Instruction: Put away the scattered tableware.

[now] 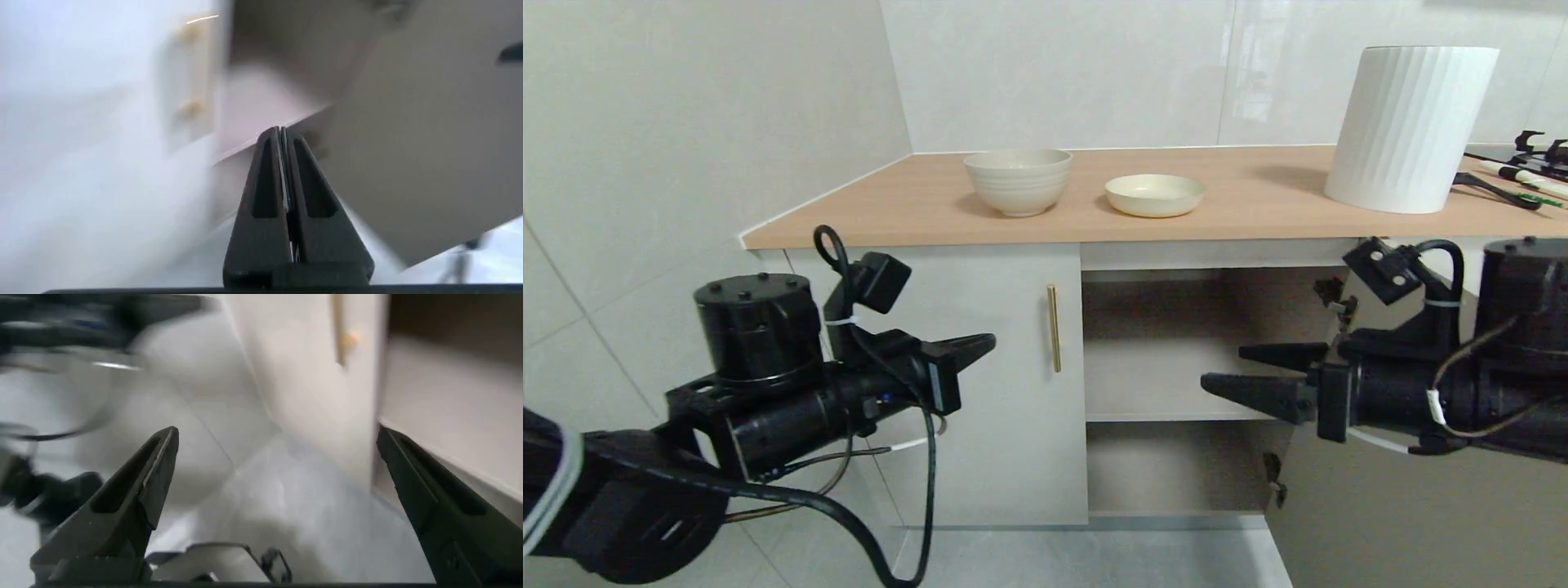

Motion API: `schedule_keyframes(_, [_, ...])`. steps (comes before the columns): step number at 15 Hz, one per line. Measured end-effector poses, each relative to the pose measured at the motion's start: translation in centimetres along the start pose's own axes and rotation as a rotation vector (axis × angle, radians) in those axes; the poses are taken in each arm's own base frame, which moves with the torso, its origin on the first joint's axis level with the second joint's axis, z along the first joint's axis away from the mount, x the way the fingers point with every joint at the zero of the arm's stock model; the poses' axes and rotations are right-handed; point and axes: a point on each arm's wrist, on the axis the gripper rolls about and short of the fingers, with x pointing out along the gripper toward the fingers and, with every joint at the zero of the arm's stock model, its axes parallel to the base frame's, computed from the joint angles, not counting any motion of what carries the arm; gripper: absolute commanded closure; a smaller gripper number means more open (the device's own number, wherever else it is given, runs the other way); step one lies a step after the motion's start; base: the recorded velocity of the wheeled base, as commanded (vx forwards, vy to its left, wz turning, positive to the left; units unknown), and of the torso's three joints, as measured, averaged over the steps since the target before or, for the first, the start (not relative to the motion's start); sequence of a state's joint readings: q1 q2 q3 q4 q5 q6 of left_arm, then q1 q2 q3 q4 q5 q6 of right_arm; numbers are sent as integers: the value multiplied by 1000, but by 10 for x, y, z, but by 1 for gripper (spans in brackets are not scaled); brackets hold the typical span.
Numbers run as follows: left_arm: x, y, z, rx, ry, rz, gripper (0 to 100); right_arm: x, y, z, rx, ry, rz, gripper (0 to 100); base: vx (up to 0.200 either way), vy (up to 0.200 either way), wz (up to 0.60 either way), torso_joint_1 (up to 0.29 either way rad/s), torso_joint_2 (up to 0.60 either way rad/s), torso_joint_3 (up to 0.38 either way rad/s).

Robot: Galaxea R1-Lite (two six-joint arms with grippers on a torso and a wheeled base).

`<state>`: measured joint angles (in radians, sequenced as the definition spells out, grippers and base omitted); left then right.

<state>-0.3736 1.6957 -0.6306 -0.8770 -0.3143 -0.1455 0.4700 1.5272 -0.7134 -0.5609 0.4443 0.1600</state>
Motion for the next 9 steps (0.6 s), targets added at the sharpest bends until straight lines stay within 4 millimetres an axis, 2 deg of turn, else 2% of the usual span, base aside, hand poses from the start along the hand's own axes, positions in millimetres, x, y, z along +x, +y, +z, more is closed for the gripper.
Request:
schedule_keyframes(2, [-31, 9, 8, -9, 53, 84, 100, 17, -1, 18, -18, 6, -184, 0, 0, 0, 0, 0, 0, 0])
schedule_keyframes(4, [-53, 11, 22, -10, 48, 131, 100, 27, 3, 14, -26, 34, -274, 0, 0, 0, 0, 0, 0, 0])
schedule_keyframes(5, [-60, 9, 27, -3, 31, 136, 0, 27, 5, 14, -26, 34, -272, 0, 0, 0, 0, 0, 0, 0])
schedule_keyframes(9, [-73, 3, 41, 17, 15, 132, 0, 8, 15, 21, -21, 45, -273, 0, 0, 0, 0, 0, 0, 0])
